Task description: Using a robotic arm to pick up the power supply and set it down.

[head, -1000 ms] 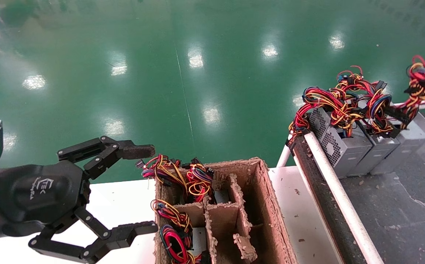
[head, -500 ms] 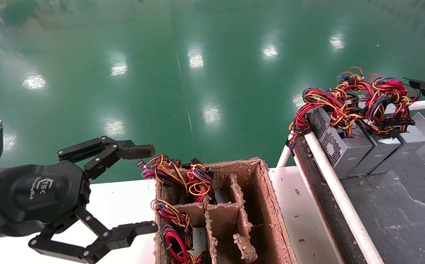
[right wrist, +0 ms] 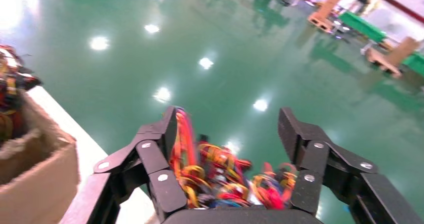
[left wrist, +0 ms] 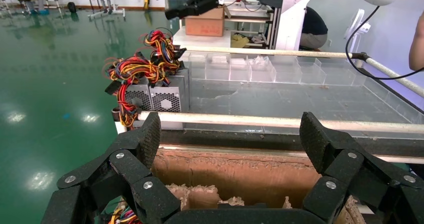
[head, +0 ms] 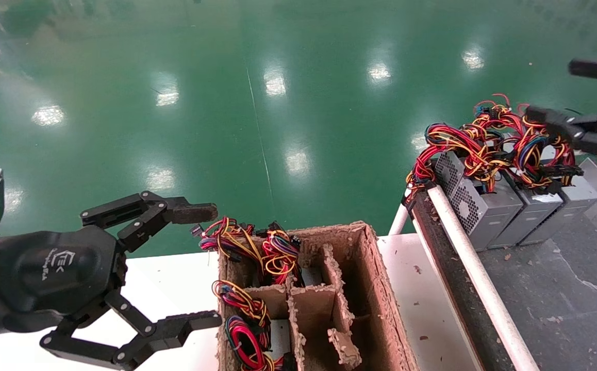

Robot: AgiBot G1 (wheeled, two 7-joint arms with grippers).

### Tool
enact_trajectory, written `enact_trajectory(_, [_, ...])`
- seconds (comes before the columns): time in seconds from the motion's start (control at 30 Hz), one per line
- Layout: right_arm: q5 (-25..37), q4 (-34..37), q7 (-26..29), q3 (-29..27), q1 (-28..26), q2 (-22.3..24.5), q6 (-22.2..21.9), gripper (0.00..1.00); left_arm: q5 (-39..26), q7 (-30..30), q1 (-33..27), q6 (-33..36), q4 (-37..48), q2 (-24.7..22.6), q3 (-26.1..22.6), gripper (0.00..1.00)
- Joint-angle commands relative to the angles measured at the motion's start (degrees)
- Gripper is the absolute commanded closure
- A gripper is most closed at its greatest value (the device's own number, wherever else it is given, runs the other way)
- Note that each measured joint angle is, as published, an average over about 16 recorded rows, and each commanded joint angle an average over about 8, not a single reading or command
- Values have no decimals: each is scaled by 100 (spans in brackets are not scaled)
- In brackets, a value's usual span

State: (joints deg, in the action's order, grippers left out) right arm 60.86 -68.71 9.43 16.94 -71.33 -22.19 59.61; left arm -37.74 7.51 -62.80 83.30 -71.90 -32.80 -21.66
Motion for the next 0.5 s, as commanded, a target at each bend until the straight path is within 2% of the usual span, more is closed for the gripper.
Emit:
enact_trajectory(0.03, [-72,-18,5,-3,37,-49,99,0,0,0,0,0,0,0,0,0])
enact_trajectory(0.5, [-577,-148,40,-28,297,-390,793,0,0,0,0,0,0,0,-1,0])
